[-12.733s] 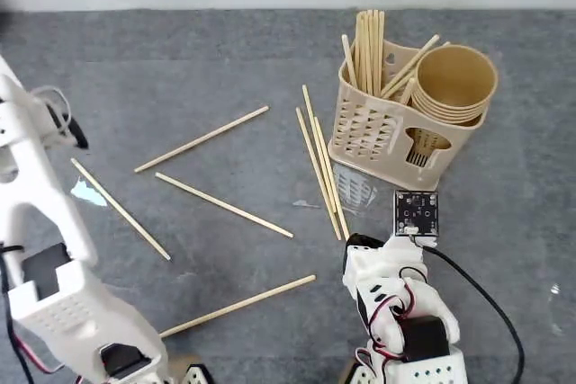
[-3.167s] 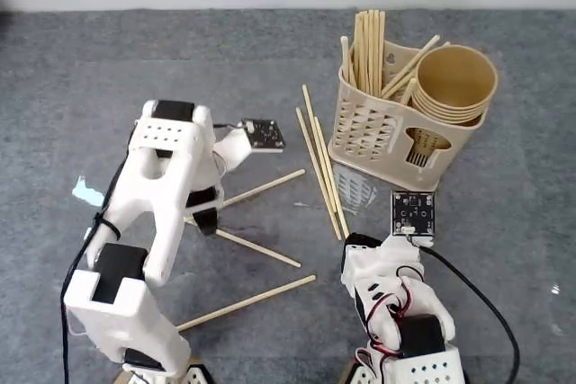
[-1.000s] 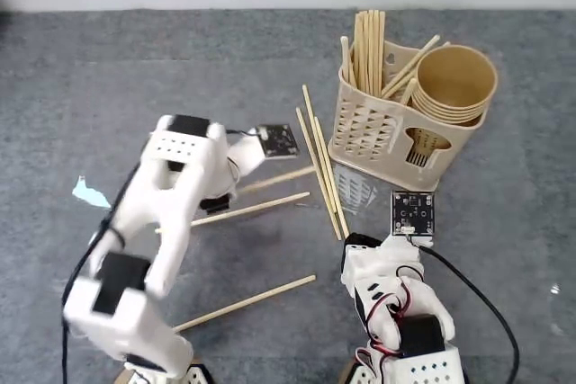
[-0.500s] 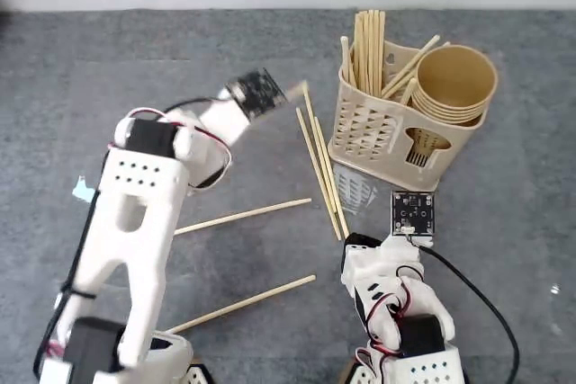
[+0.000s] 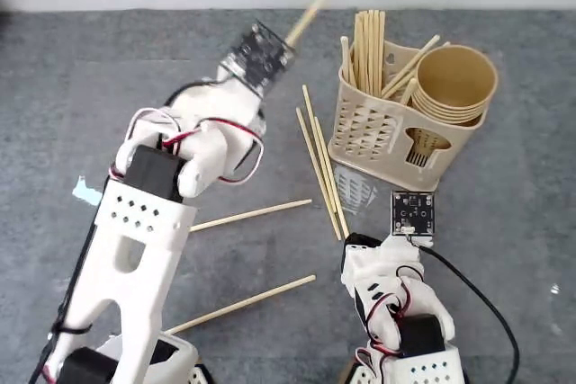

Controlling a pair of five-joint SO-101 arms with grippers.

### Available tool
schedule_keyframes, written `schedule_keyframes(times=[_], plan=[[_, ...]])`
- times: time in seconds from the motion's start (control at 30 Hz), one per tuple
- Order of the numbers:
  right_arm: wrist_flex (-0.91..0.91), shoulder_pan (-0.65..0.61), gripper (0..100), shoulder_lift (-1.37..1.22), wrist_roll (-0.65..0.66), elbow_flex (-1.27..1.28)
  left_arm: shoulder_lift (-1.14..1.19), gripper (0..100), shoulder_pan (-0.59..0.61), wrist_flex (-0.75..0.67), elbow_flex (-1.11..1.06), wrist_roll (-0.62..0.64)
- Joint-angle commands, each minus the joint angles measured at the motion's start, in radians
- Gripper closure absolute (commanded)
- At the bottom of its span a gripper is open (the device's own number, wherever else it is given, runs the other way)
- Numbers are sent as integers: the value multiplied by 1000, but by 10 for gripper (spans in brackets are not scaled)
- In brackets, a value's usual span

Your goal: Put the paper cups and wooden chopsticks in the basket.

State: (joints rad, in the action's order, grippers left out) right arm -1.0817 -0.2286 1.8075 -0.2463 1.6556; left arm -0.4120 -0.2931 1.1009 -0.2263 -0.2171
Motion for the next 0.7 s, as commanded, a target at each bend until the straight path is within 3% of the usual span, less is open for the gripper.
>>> schedule_keyframes(times=[0.0,0.27,0.5,0.57,0.67], plan=[[22,8,990,7,-5,-3,-41,987,-12,-157,71,112],[22,8,990,7,-5,-3,-37,987,-35,-686,-7,450],[22,8,990,7,-5,-3,-35,987,-132,-1293,-294,479],[22,8,990,7,-5,-3,-32,988,-169,-1375,-355,479],[22,8,990,7,-5,-3,21,988,-207,-1379,-361,485]])
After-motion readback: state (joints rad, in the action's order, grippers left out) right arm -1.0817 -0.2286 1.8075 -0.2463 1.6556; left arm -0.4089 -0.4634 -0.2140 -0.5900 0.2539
